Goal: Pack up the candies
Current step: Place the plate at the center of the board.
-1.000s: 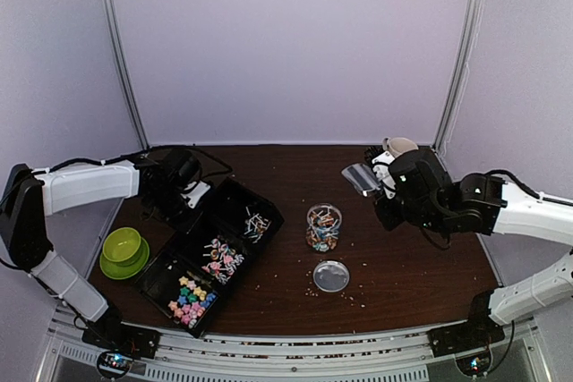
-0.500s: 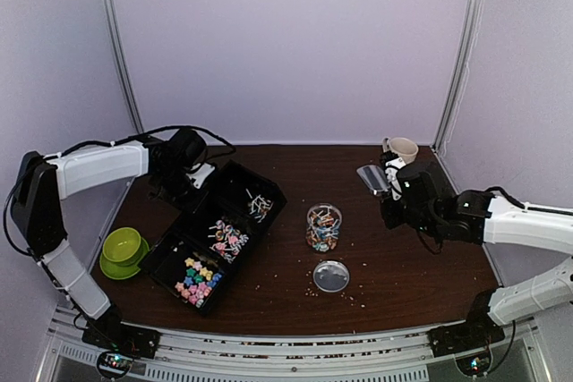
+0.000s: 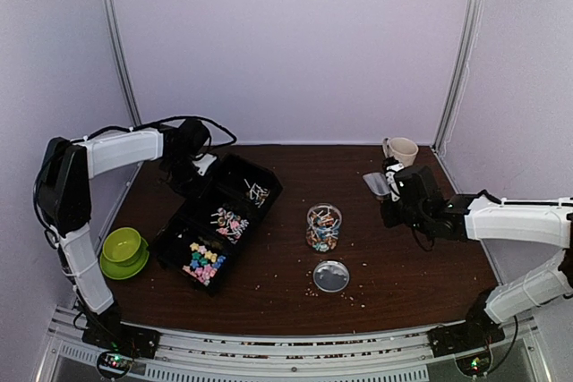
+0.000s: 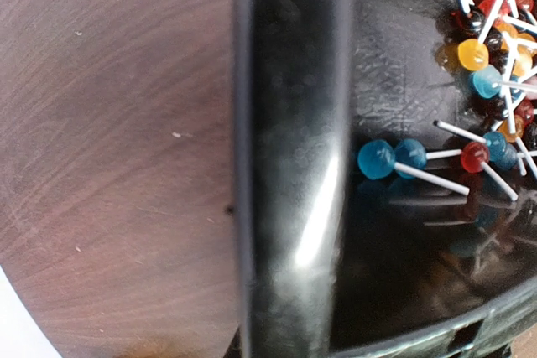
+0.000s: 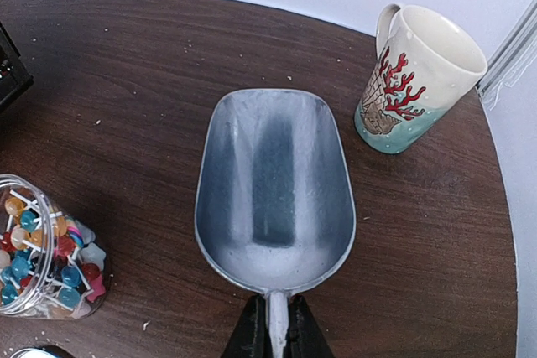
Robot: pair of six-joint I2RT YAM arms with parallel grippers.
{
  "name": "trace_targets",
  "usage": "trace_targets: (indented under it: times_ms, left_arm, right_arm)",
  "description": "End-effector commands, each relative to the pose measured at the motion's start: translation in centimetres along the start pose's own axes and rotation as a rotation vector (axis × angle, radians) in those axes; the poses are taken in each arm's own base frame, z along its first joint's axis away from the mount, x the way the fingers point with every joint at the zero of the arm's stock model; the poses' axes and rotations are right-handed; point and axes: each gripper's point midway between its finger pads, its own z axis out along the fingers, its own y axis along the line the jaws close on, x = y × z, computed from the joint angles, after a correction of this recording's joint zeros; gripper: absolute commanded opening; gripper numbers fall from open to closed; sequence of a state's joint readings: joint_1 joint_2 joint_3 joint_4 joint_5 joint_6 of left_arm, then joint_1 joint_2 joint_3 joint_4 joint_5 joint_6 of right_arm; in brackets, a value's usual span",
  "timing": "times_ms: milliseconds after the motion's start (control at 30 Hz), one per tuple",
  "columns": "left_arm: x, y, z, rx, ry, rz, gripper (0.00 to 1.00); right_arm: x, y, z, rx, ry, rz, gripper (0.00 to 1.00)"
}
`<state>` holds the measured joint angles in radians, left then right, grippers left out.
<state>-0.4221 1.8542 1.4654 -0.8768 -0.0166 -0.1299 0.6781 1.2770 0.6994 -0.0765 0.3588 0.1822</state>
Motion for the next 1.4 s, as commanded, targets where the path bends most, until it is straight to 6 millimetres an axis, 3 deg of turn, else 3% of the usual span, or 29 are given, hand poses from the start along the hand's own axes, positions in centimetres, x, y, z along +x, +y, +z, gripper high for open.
trace_targets:
  times_ms: [0,267,633,900,1367]
  left_arm:
    - [-3.2,0.8,-1.5,0.024,-0.077,-0.012,0.0]
    - [-6.3,1.5,-0.5,0.016,-0.075,-0.008,0.0]
    - [-9.0,1.7,2.0,0.03,-0.081,-0.008,0.0]
    - [-9.4,1.8,4.0,0.032,-0.056,0.002,0.0]
    - [-9.7,1.8,6.2,0.041,-0.022,0.005,0.0]
  right_arm:
    - [-0.5,-0.2,0.8,-0.001,-0.029,0.017,0.0]
    - [0.5,-0.4,1.9,0.0,0.002,0.023,0.0]
    - [2.0,-0.5,3.1,0.008,0.062,0.03,0.0]
    - [3.9,0.2,4.7,-0.023,0.156,0.028,0.0]
    - [5.7,0.7,5.6,-0.035,0.245,0.049,0.02]
